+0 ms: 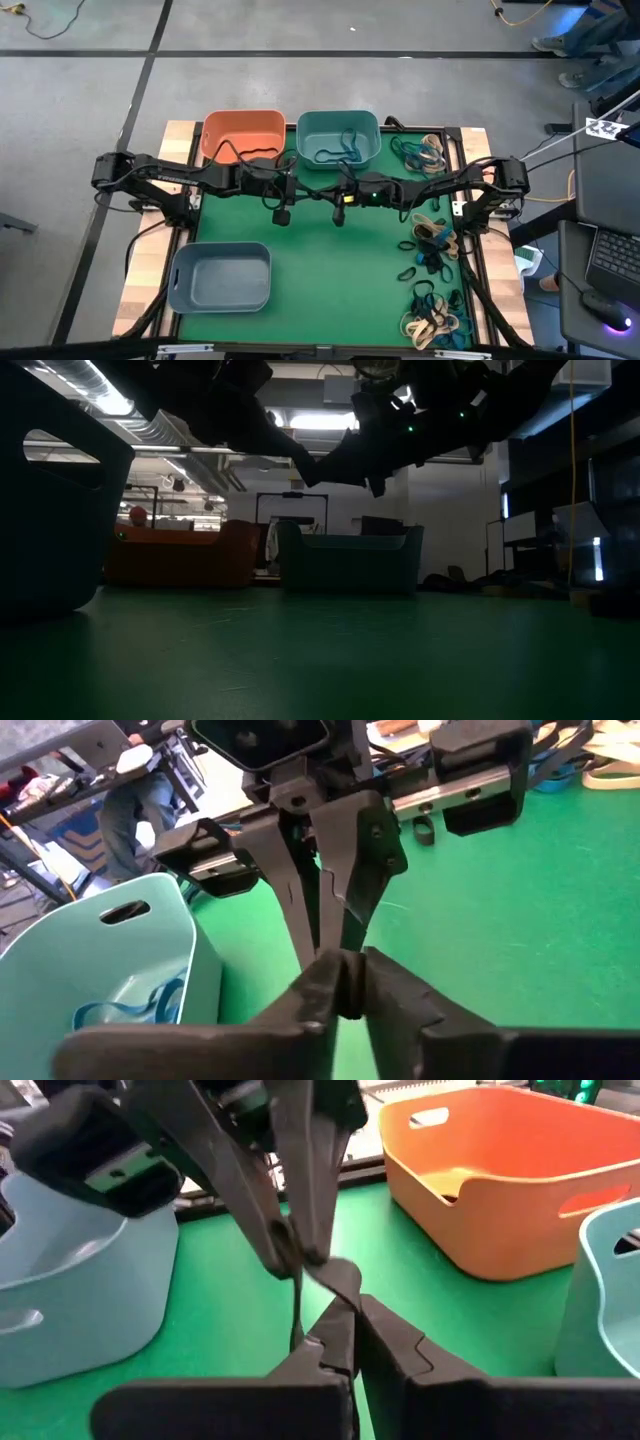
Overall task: Sort rubber bands into baskets
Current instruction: Put the black rubber band into the orange bin
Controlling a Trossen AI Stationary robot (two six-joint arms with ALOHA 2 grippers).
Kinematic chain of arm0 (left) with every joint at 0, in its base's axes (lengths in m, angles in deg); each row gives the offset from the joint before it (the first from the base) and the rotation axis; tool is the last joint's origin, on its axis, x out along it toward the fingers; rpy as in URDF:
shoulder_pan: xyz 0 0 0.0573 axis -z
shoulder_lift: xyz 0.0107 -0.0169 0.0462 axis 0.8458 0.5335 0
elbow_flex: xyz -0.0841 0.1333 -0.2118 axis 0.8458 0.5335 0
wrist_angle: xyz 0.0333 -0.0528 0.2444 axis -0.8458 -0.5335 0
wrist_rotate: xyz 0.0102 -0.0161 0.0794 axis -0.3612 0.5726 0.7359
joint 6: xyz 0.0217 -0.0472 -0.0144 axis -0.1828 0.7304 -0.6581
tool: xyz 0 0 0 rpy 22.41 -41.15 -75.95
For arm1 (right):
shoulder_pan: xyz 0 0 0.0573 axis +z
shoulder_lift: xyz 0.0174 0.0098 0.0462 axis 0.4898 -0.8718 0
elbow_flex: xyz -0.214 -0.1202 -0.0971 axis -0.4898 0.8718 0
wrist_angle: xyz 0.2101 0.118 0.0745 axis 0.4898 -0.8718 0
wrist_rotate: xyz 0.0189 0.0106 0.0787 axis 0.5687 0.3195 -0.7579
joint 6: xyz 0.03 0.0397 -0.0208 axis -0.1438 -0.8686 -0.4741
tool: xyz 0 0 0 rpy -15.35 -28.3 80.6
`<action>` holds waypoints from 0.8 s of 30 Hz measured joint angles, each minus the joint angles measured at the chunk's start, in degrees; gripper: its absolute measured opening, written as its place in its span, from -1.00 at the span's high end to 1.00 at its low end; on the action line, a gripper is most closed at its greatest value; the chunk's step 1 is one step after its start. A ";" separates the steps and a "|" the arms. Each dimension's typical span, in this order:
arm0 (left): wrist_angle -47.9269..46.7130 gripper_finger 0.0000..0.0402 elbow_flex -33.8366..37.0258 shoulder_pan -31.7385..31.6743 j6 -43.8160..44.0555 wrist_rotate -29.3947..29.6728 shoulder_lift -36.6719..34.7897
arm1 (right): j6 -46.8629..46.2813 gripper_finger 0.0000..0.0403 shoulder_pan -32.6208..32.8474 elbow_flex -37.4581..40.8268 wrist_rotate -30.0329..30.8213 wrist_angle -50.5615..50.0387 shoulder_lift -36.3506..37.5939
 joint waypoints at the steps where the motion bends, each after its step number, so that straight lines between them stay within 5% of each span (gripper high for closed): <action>1: 0.01 0.90 0.00 0.00 -0.15 0.00 0.00 | -0.05 0.94 0.00 0.00 -0.02 0.40 0.00; 7: -0.01 0.91 0.00 0.00 -0.55 0.00 0.00 | -0.02 0.90 0.33 0.00 -0.02 2.24 0.00; 14: -0.75 0.96 0.00 -0.02 -1.38 1.59 -0.09 | 0.00 0.48 0.31 0.02 -0.32 1.83 0.00; 24: -6.57 0.89 0.00 -0.96 -3.00 21.16 -2.43 | 0.05 0.10 0.37 0.04 -2.10 0.39 0.07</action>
